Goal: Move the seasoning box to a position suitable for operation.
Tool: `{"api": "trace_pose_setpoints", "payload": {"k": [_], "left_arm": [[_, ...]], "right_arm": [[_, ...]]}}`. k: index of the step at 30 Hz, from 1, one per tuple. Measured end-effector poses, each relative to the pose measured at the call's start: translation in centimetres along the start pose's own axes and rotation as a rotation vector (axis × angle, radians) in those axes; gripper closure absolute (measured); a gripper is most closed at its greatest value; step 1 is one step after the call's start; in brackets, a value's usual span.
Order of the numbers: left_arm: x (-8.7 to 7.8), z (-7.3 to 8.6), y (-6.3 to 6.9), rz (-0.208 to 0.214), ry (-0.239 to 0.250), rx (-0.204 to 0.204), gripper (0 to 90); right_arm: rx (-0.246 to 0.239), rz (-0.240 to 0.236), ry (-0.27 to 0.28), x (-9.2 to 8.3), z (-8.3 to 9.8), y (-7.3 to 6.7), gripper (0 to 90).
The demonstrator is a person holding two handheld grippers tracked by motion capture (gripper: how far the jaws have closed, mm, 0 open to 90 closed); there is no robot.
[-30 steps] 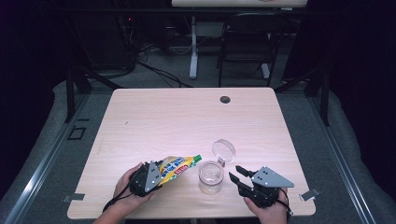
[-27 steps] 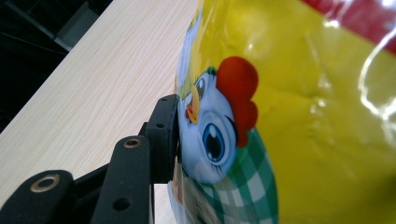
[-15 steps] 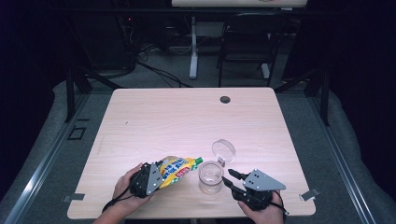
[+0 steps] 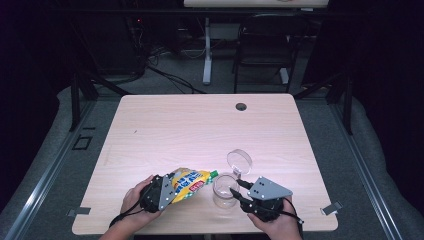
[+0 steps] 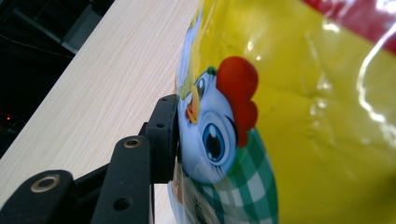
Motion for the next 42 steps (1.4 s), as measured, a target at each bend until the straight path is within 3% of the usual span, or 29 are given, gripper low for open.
{"api": "trace_pose_setpoints", "payload": {"k": [6,9,12,13,17,20,25,29,42], "left_arm": [[0.0,0.1,-0.1,0.003,-0.002,-0.006,57.2],[0.1,0.1,-0.2,0.004,-0.004,-0.006,57.2],[0.1,0.1,-0.1,0.002,-0.007,-0.004,57.2],[0.1,0.2,-0.1,0.001,-0.008,-0.001,57.2],[0.2,0.3,-0.1,-0.004,-0.020,0.001,57.2],[0.2,0.2,-0.1,-0.009,-0.025,0.004,57.2],[0.1,0.1,-0.1,-0.021,-0.027,0.015,57.2],[0.2,0.0,0.0,-0.025,-0.035,0.030,57.2],[0.3,-0.3,0.5,-0.045,-0.042,0.071,57.2]], "right_arm": [[-0.014,-0.045,-0.044,1.7,-1.5,0.8,63.5],[-0.084,-0.031,-0.080,2.8,-2.5,0.6,63.8],[-0.093,-0.023,-0.068,3.1,-2.9,0.4,64.5],[-0.097,0.004,-0.041,3.2,-3.0,0.3,65.0],[-0.122,0.012,0.016,3.0,-2.8,0.0,64.8],[-0.195,0.054,0.013,3.0,-2.3,-0.7,64.4],[-0.261,0.065,0.023,2.9,-1.6,-1.8,63.6],[-0.269,0.079,0.044,2.7,-1.7,-2.0,61.7],[-0.317,0.093,0.037,3.0,-1.5,-2.6,60.4]]}}
Point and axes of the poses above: each handheld gripper's, and its own axes: x roughly forward along the jaws, z roughly out of its underside, y roughly to its right, the point moved 3 cm from there along x, roughly forward along the jaws, and after that the axes turned 10 degrees about z, right-handed, at the moved point
